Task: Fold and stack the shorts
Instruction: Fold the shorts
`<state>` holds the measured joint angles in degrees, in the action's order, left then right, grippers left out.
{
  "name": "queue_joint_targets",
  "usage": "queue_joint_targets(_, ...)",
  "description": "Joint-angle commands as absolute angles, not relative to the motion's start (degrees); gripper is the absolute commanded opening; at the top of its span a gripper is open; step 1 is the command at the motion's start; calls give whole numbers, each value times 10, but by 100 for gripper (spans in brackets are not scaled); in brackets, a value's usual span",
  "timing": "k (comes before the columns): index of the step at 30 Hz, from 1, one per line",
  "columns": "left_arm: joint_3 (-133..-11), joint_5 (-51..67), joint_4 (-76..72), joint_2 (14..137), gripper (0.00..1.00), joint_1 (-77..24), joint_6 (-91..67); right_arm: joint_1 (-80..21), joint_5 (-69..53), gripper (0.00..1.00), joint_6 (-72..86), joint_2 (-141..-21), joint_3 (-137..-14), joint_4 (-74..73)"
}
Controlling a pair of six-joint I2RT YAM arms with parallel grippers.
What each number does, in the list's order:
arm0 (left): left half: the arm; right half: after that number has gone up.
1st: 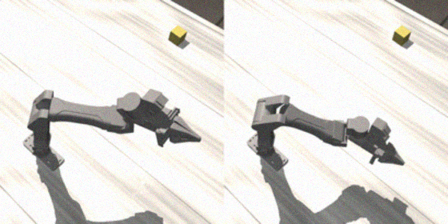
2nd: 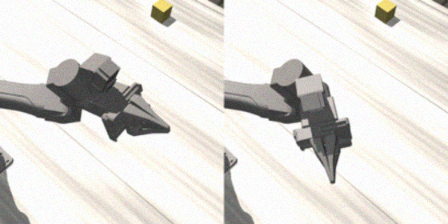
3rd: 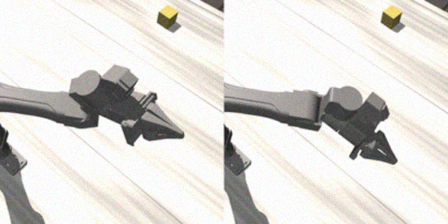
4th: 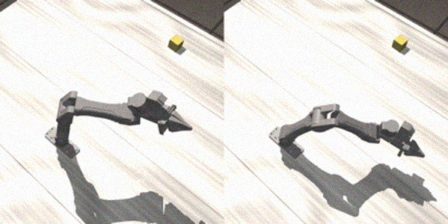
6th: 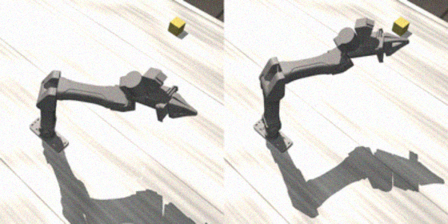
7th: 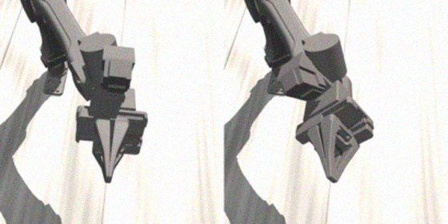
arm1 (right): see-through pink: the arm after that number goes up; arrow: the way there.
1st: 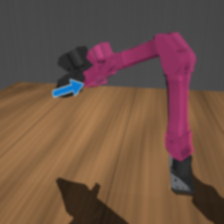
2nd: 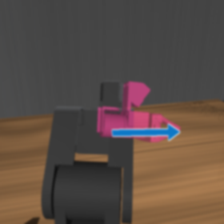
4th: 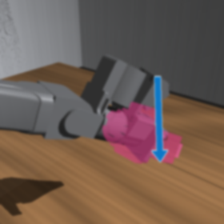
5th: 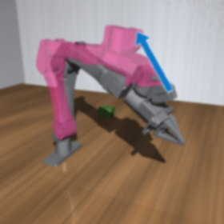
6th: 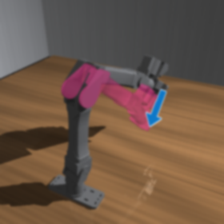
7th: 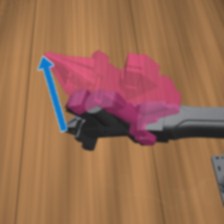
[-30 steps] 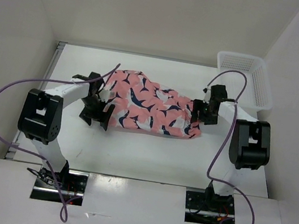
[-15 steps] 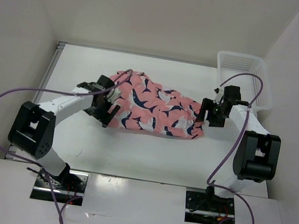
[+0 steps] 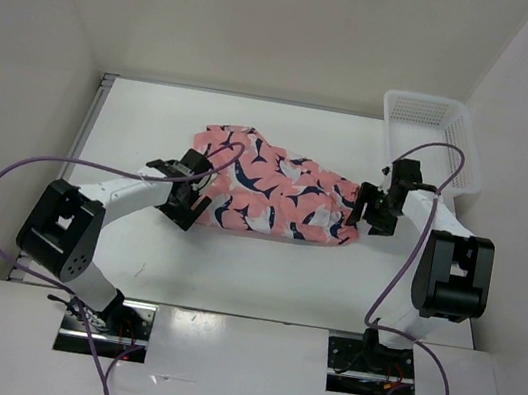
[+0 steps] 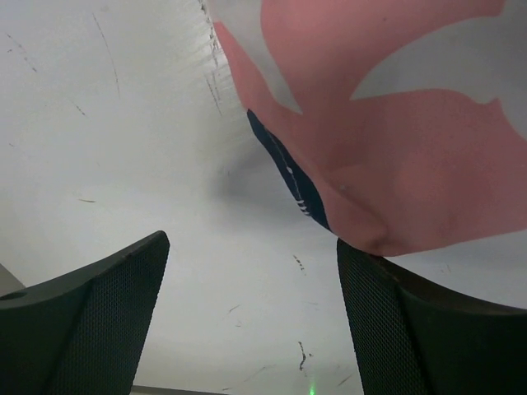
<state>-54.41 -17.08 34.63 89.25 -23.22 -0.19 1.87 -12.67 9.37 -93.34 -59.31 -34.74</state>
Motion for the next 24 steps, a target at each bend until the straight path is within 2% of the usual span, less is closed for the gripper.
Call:
queue_joint_targets(1, -528, -202, 331, 878, 89, -231, 0, 18, -107, 74, 126, -939, -578, -344)
queue_joint_targets(6, -556, -172, 319, 886, 92, -237, 0, 18, -107, 74, 127, -952, -578, -331)
queue_joint_targets(10, -587, -94, 337, 909, 93, -237, 0, 18, -119, 74, 138, -963, -573, -325)
queue_joint_targets(17, -580, -82, 320, 943, 92, -237, 0, 18, -131, 73, 143, -969, -568, -309)
queue_joint_targets(20, -580, -63, 320, 954, 84, -237, 0, 18, -131, 66, 149, -974, -568, -302)
queue_joint_targets(22, -580, -54, 320, 954, 72, -237, 0, 18, -131, 57, 149, -974, -568, -302)
queue_joint_targets(24, -580, -47, 320, 966, 66, -237, 0, 18, -131, 42, 154, -979, -563, -297)
